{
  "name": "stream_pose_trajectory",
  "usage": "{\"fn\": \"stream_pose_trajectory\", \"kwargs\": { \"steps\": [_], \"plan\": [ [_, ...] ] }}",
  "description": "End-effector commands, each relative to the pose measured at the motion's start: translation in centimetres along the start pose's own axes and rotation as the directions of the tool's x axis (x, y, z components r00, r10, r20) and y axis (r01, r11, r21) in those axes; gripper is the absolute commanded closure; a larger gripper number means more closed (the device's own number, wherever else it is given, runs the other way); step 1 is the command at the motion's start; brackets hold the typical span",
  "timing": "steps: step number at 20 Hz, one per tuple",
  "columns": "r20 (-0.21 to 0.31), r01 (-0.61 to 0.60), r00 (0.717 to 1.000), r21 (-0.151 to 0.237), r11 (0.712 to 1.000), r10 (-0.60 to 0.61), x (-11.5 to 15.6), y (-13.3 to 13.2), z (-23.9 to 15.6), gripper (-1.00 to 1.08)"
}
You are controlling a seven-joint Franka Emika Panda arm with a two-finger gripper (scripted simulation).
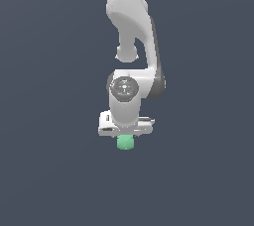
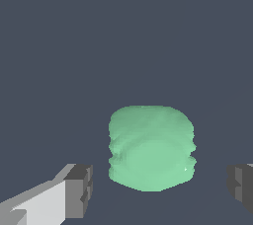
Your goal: Pick up the object and move it to a goal position.
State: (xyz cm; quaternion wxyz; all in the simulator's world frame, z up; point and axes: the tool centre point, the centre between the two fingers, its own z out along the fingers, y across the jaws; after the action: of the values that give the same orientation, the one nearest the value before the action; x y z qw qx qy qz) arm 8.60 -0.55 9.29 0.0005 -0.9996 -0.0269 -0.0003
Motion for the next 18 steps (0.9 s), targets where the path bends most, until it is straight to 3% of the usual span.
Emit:
{"fn": "stream_pose_trajectory", "kwargs": {
  "steps": [1, 18],
  "plan": [
    [0.000, 0.000, 1.000, -0.001, 1.000, 0.000, 0.1, 0.1, 0.1, -0.92],
    [0.001, 0.001, 1.000, -0.001, 1.000, -0.001, 0.1, 0.1, 5.3, -0.92]
  ]
}}
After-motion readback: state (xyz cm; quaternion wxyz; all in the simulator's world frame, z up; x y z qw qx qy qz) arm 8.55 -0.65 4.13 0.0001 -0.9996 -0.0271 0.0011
